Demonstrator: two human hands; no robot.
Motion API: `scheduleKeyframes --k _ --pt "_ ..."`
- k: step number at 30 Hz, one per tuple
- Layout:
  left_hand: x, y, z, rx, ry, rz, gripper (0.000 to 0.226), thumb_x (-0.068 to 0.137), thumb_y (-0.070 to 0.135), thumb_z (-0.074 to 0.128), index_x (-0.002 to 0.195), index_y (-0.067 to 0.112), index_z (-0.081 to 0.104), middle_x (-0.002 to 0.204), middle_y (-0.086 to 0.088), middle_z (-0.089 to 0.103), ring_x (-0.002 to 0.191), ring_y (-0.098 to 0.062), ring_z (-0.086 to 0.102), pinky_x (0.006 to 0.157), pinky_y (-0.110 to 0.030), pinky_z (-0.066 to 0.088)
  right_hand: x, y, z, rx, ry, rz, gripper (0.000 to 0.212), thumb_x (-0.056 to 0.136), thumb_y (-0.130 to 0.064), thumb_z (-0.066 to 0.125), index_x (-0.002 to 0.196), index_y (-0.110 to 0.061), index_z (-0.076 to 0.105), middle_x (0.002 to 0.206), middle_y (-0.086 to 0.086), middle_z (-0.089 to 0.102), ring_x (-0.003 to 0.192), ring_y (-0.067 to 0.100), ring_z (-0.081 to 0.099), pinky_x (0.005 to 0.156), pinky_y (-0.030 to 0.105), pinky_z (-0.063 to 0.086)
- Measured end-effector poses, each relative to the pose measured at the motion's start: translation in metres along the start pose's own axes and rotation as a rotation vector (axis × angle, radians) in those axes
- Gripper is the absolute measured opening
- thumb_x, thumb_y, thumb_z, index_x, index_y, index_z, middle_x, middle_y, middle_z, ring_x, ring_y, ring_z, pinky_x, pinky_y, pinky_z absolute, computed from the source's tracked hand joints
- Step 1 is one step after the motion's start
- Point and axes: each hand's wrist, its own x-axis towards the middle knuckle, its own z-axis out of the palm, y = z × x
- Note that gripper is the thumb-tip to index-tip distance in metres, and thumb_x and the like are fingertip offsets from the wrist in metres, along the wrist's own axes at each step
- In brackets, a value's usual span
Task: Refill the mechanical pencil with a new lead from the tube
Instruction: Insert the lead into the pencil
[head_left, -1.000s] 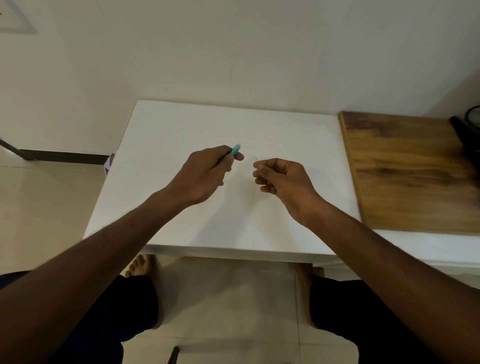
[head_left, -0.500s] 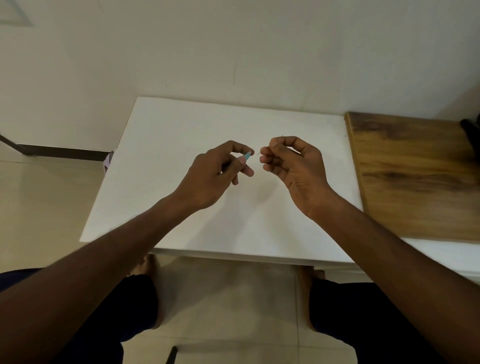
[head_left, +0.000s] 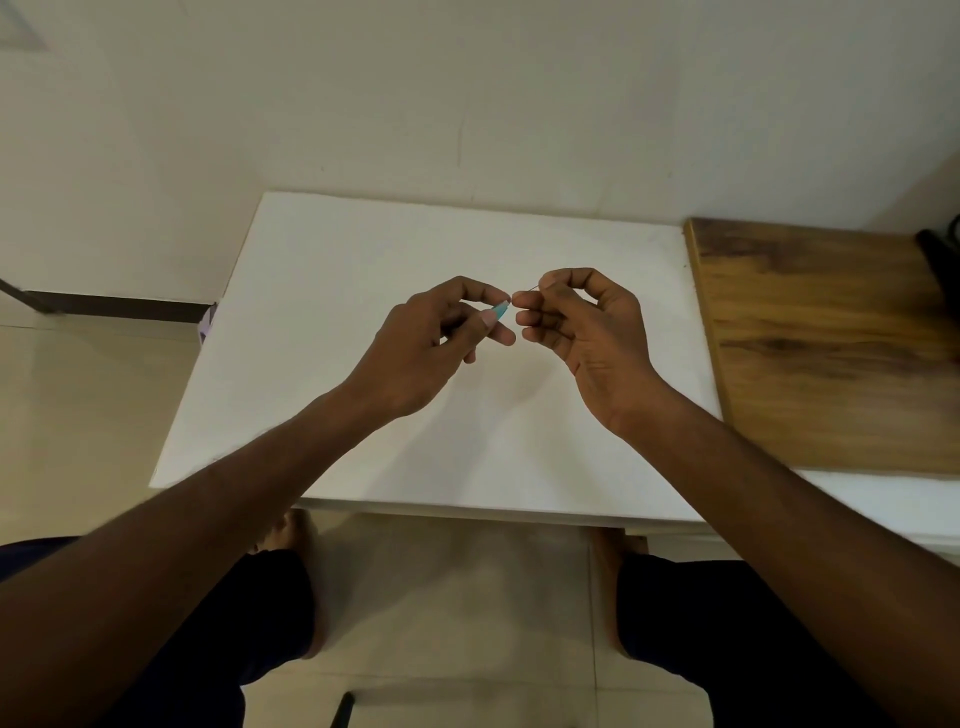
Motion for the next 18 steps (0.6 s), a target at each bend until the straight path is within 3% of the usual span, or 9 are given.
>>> scheduleKeyframes --k 11,16,18 --pt "0.0001 0.0005 0.0014 0.022 -0.009 -0.022 0.018 0.112 0.026 0.058 0.128 0.026 0.066 0.098 0.015 0.084 0.069 -0.003 0.064 0.063 -0.011 0.047 0.0002 0.0024 -0.0008 -0.141 -0.042 -0.055 0.005 0.098 -0.012 0.076 0.093 -0.013 0.076 0.096 0.01 0.081 0.08 0.021 0.072 0.082 0.035 0.062" --pt "0.0002 0.005 0.0044 -0.129 -0.014 -0.044 0.024 0.113 0.027 0.055 0.135 0.022 0.062 0.102 0.006 0.084 0.076 -0.01 0.065 0.067 -0.026 0.053 0.0014 0.0026 0.0039 -0.248 -0.064 -0.07 0.011 0.099 -0.02 0.077 0.103 -0.012 0.083 0.089 0.001 0.076 0.076 0.019 0.066 0.085 0.044 0.065" --pt "0.0003 0.0073 0.0067 -0.194 -0.006 -0.045 0.029 0.114 0.026 0.052 0.142 0.019 0.057 0.105 0.002 0.084 0.081 -0.013 0.066 0.073 -0.03 0.053 0.0028 -0.0015 0.0051 -0.212 -0.052 -0.078 0.014 0.101 -0.022 0.073 0.107 -0.014 0.084 0.089 0.002 0.074 0.075 0.019 0.066 0.083 0.041 0.065"
